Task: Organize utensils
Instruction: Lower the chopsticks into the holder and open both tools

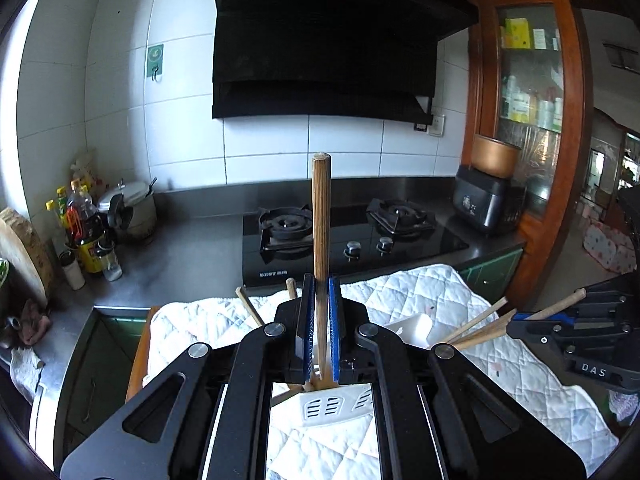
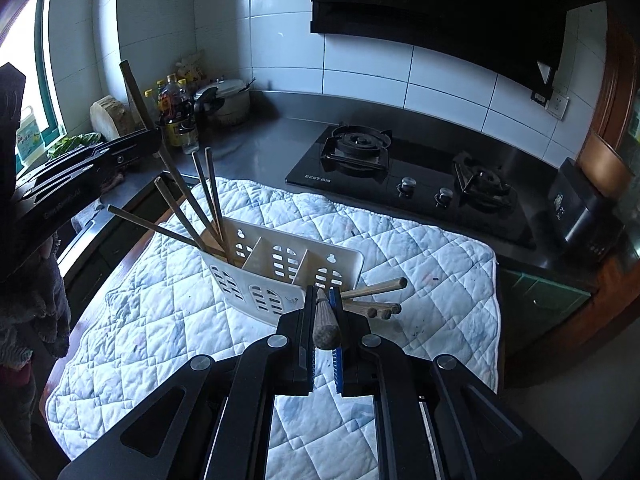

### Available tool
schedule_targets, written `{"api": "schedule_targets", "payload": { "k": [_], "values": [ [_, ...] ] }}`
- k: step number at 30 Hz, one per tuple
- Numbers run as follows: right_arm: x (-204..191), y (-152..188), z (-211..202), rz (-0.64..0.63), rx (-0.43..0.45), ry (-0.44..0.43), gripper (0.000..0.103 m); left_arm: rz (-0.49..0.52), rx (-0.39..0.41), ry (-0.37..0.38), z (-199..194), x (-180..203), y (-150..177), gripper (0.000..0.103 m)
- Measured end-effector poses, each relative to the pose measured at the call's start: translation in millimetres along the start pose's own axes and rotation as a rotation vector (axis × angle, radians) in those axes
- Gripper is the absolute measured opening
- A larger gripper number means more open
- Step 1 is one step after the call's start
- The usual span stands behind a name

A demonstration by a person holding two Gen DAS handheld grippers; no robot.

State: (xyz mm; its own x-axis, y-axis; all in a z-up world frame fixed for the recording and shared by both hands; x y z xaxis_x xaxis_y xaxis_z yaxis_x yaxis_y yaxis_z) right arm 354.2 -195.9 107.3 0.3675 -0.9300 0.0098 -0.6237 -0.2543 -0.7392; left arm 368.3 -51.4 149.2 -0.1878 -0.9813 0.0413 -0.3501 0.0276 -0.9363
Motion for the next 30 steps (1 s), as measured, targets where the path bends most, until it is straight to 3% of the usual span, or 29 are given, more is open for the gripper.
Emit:
{"api": "schedule_targets", "payload": {
  "k": [14,17,21,26,27,28,30],
  "values": [
    [0.1,4.5,31.7,0.023,-0.027,-0.009,0.008,0.009,-0.059,0.006,19.2,-5.3,19.8,0.008],
    [1.7,3.4,30.4,0.03,-0.016,-0.008,0.014,0.007,-0.057,0.007,16.5,-3.7,19.2,0.01],
    [2.6,1.5,19.0,0.026,0.017,0.002,0.025,0.001,-0.04,0.004,6.3,-1.2,16.4,0.024],
    [2.6,4.5,-7.1,0.031,0.069,0.011,0.04,0.001,-0.014,0.024,-17.3,5.0,13.2,0.025],
    [2.1,6.1,-13.3,0.028,0.081,0.014,0.044,0.004,-0.009,0.024,-22.9,6.0,13.8,0.028],
    [1.7,7.8,-18.6,0.023,0.09,0.019,0.045,0.005,0.0,0.022,-29.5,6.9,14.6,0.044],
    [-0.2,13.4,-29.9,0.017,0.107,0.029,0.052,0.01,0.018,0.017,-43.1,10.0,18.3,0.052]
  ]
}}
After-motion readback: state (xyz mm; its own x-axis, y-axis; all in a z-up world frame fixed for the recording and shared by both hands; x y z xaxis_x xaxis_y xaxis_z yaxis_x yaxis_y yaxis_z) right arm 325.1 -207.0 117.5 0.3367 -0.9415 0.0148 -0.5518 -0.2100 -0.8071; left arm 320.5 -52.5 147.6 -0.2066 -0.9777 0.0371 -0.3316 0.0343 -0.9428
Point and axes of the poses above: each gripper's, at about its wrist camera, not at the fingertips, and z roughly the way its jaws point, x to its right, y to its underside, the point moved 7 cm from there along z, roughly the way its jaws point, and after that the axes turned 5 degrees about x, right-handed, at the moved point
